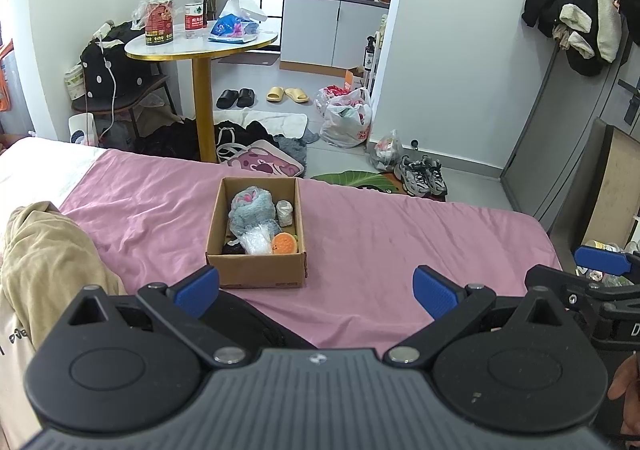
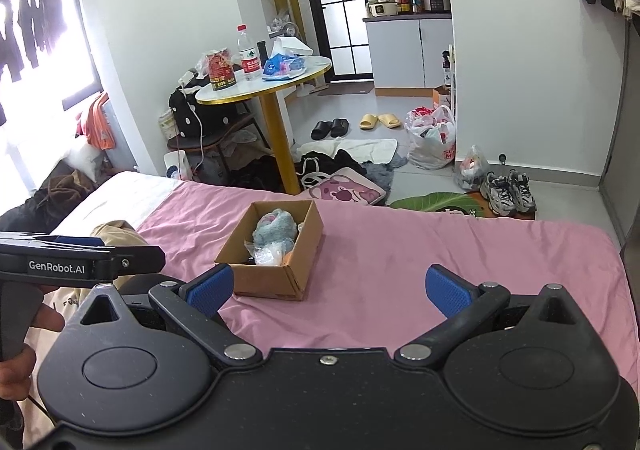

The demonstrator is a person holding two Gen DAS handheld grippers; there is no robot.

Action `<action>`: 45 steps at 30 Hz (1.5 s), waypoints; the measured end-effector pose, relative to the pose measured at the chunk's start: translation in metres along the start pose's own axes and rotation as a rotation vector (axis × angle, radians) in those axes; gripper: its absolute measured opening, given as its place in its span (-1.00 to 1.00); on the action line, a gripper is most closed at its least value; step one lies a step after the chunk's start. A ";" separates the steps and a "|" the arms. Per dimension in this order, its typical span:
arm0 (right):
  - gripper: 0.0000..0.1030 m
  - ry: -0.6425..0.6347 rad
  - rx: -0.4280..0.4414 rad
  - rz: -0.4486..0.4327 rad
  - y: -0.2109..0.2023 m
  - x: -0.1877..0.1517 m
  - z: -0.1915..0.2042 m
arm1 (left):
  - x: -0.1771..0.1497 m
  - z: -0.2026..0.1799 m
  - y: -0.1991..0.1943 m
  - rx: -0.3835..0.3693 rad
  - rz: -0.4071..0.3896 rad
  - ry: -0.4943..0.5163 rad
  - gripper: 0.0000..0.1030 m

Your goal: Organize soft objects

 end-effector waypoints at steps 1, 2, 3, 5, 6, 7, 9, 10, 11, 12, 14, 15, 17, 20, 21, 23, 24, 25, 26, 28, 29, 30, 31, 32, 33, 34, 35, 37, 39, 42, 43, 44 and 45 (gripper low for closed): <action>1.00 0.001 -0.003 0.000 0.000 0.000 -0.001 | 0.000 0.000 0.000 -0.002 -0.001 0.001 0.99; 1.00 0.001 -0.005 0.001 0.000 0.000 0.000 | 0.000 0.000 0.000 -0.002 -0.003 0.004 0.99; 1.00 0.001 -0.003 0.004 0.001 0.000 -0.001 | 0.001 0.000 0.000 -0.002 -0.003 0.006 0.99; 1.00 -0.002 -0.006 0.005 0.001 0.000 -0.001 | 0.001 0.000 0.001 0.004 -0.001 0.008 0.99; 1.00 -0.004 -0.009 0.005 0.001 0.000 -0.001 | 0.001 -0.001 0.001 0.005 -0.001 0.009 0.99; 1.00 -0.005 -0.010 0.004 0.000 0.000 -0.001 | 0.001 -0.001 0.001 0.004 -0.001 0.010 0.99; 1.00 -0.003 -0.009 0.003 0.000 0.000 -0.001 | 0.001 -0.001 0.000 0.005 -0.002 0.010 0.99; 1.00 0.000 -0.009 0.003 0.001 0.001 0.000 | 0.002 0.000 0.001 0.006 -0.003 0.011 0.99; 1.00 0.002 -0.009 0.003 0.001 0.001 -0.001 | 0.001 -0.001 0.000 0.005 -0.002 0.009 0.99; 1.00 0.003 -0.010 0.003 0.001 0.001 -0.001 | 0.001 -0.002 0.000 0.005 -0.001 0.009 0.99; 1.00 0.001 -0.010 0.001 0.000 0.001 -0.001 | 0.001 -0.002 0.000 0.004 -0.001 0.011 0.99; 1.00 0.002 -0.011 0.000 0.000 0.001 -0.002 | 0.000 -0.002 0.000 0.005 -0.002 0.012 0.99; 1.00 0.003 -0.012 0.000 0.002 0.002 -0.001 | 0.000 -0.003 0.000 0.006 -0.002 0.014 0.99; 1.00 0.003 -0.017 -0.002 0.001 0.001 -0.003 | 0.000 -0.004 0.000 0.006 -0.002 0.013 0.99; 1.00 0.004 -0.016 -0.002 0.001 0.001 -0.003 | 0.000 -0.004 0.000 0.007 -0.002 0.013 0.99; 1.00 0.003 -0.016 -0.002 0.001 0.001 -0.003 | 0.001 -0.003 0.001 0.007 0.000 0.012 0.99; 1.00 0.003 -0.017 -0.001 0.001 0.001 -0.003 | 0.000 -0.004 0.000 0.005 -0.001 0.013 0.99; 1.00 0.003 -0.017 -0.001 0.001 0.001 -0.003 | 0.000 -0.004 0.000 0.004 -0.001 0.014 0.99; 1.00 0.003 -0.016 -0.002 0.001 0.001 -0.003 | 0.001 -0.005 0.000 0.003 -0.001 0.017 0.99; 1.00 0.005 -0.018 -0.002 0.001 0.001 -0.003 | 0.001 -0.005 0.000 0.005 -0.001 0.018 0.99; 1.00 0.005 -0.017 -0.001 0.001 0.001 -0.003 | 0.001 -0.005 0.000 0.004 0.000 0.017 0.99; 1.00 0.008 -0.017 -0.001 0.001 0.001 -0.004 | 0.001 -0.005 0.000 0.003 0.001 0.017 0.99; 1.00 0.009 -0.018 -0.001 0.000 0.000 -0.004 | 0.002 -0.005 0.001 0.002 0.003 0.015 0.99; 1.00 0.009 -0.020 -0.001 0.001 0.000 -0.004 | 0.000 -0.006 0.000 0.003 0.002 0.015 0.99; 1.00 0.008 -0.021 -0.001 0.001 0.001 -0.004 | 0.001 -0.005 0.000 0.002 0.003 0.013 0.99; 1.00 0.008 -0.022 -0.001 0.000 0.000 -0.004 | 0.000 -0.006 0.000 0.002 0.003 0.012 0.99; 1.00 0.008 -0.022 0.000 0.000 -0.001 -0.004 | -0.001 -0.005 0.000 0.000 0.002 0.011 0.99; 1.00 0.011 -0.029 0.002 -0.001 -0.002 -0.004 | -0.002 -0.005 0.000 -0.005 0.001 0.015 0.99; 1.00 0.012 -0.035 0.005 0.001 -0.003 -0.004 | -0.003 -0.006 0.000 0.012 -0.004 0.027 0.99; 1.00 0.008 -0.049 0.010 0.002 -0.005 -0.005 | -0.004 -0.005 0.000 0.008 -0.028 0.027 0.99; 1.00 0.008 -0.052 0.012 0.003 -0.006 -0.006 | -0.004 -0.006 0.001 -0.002 -0.030 0.026 0.99; 1.00 0.009 -0.055 0.015 0.005 -0.007 -0.006 | -0.004 -0.006 0.002 -0.009 -0.029 0.023 0.99; 1.00 0.012 -0.058 0.018 0.006 -0.007 -0.007 | -0.005 -0.006 0.004 -0.013 -0.028 0.020 0.99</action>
Point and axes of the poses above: each gripper's, at about its wrist camera, not at the fingertips, and y roughly the way its jaws point, z to its left, x to its top, the point moved 4 cm from there along y, roughly the way its jaws point, and after that the axes turned 4 degrees about x, right-handed, at the moved point
